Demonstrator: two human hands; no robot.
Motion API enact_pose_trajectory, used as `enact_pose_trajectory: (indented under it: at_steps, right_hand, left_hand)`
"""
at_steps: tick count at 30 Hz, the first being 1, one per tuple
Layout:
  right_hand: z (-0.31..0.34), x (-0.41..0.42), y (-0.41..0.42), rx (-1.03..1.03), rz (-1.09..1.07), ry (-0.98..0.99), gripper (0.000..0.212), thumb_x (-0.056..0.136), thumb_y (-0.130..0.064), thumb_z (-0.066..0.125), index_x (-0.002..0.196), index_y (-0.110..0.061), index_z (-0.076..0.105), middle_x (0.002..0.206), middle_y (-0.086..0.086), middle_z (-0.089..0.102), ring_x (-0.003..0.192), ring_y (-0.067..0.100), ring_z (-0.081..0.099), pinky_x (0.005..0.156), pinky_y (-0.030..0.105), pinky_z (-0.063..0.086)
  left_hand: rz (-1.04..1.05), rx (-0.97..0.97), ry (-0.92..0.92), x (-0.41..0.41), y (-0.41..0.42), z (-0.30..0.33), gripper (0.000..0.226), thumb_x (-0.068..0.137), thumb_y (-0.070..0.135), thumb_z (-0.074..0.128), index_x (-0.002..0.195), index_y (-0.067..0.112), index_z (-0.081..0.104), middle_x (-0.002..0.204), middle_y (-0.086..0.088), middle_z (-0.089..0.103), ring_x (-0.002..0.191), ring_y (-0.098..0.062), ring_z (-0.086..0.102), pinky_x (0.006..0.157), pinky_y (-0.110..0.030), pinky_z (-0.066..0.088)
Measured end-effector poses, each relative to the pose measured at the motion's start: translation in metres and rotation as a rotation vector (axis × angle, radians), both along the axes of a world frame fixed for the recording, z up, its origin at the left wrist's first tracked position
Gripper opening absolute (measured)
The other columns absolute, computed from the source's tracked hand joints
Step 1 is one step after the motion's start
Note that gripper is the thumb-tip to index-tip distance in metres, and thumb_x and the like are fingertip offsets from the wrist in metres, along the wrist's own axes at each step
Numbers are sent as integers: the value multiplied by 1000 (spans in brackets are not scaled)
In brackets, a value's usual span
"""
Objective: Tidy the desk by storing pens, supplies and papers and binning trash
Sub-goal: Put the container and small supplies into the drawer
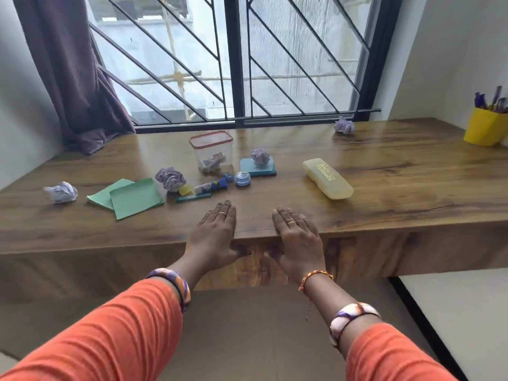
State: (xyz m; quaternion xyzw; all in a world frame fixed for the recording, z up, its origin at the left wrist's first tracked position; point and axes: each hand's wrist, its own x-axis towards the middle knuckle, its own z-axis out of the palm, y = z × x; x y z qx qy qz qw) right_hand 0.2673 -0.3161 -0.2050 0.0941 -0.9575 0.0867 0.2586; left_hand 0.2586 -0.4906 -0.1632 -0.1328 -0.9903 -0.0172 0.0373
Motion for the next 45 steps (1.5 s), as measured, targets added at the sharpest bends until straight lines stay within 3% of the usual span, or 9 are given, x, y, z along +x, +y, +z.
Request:
enact_pose_trajectory:
  at_steps: [13, 21, 29, 31, 33, 36, 38, 42, 45]
  right_hand:
    - [0, -1, 6, 79, 45, 32, 87, 46, -54, 82, 120, -12, 61, 122, 6, 64, 111, 22, 63, 100, 33, 36]
    - [0, -2, 7, 130, 15, -44, 78, 70, -63, 43, 126, -10, 55, 131, 8, 58, 121, 25, 55, 101, 34, 29]
    - [-52, 42, -103, -561, -542, -48, 87, 72, -18, 62, 146, -4, 18, 151, 19, 23, 139, 30, 24, 115, 28, 16]
    - [-73, 46, -157, -1073, -617, -313, 65, 72, -9, 60, 132, 6, 40, 130, 24, 49, 121, 29, 50, 103, 29, 38]
    - [-85, 46, -211, -1667, -610, -833, 16, 77, -2, 49, 79, 1, 64, 75, 17, 63, 63, 19, 66, 60, 22, 52]
    - [-100, 37, -260, -1897, -622, -983, 35, 83, 15, 40, 55, -5, 46, 58, 12, 46, 33, 10, 49, 41, 23, 41]
    - [-98, 25, -276, -2012, -606, -882, 37, 84, 19, 35, 58, -6, 44, 62, 10, 48, 40, 11, 51, 43, 20, 41]
    - [-96, 15, -276, -2220, -626, -699, 36, 87, 20, 30, 63, -5, 42, 63, 11, 43, 57, 17, 47, 47, 19, 50]
    - [-94, 20, -277, -2325, -522, -649, 39, 86, 22, 26, 63, -5, 42, 49, 10, 50, 47, 16, 57, 88, 26, 50]
  left_hand:
    - [-8, -11, 21, -2, -3, 0, 103, 76, 67, 53, 149, 11, 7, 158, -7, 6, 146, -20, 7, 118, -31, 4]
    - [-216, -244, 86, -17, -12, 9, 105, 78, 67, 49, 143, -7, 15, 150, -29, 20, 137, -39, 28, 111, -41, 31]
    - [-904, 555, 108, 35, -151, -66, 26, 86, 29, 58, 106, 14, 66, 125, -6, 61, 122, -19, 52, 101, -27, 43]
    - [-767, 678, -153, 49, -188, -92, 28, 83, 32, 58, 101, 14, 68, 118, -2, 63, 115, -12, 54, 96, -22, 44]
    - [-333, 727, -542, 52, -217, -107, 39, 79, 37, 60, 109, 12, 65, 115, 5, 56, 114, -10, 53, 94, -16, 41]
    - [600, 1224, -1159, 37, -257, -125, 14, 78, 11, 66, 91, 9, 60, 87, -3, 57, 80, -17, 58, 66, -23, 52]
    - [959, 1612, -1105, 30, -278, -133, 19, 87, -2, 49, 72, 8, 51, 61, -8, 56, 58, -16, 54, 47, -22, 51]
    - [1048, 1956, -923, 27, -296, -136, 38, 87, -17, 30, 74, 13, 49, 53, 2, 64, 65, -10, 61, 68, -27, 44]
    - [986, 2033, -986, 32, -301, -133, 38, 86, -17, 28, 80, 9, 54, 54, 2, 68, 50, -7, 67, 66, -26, 50]
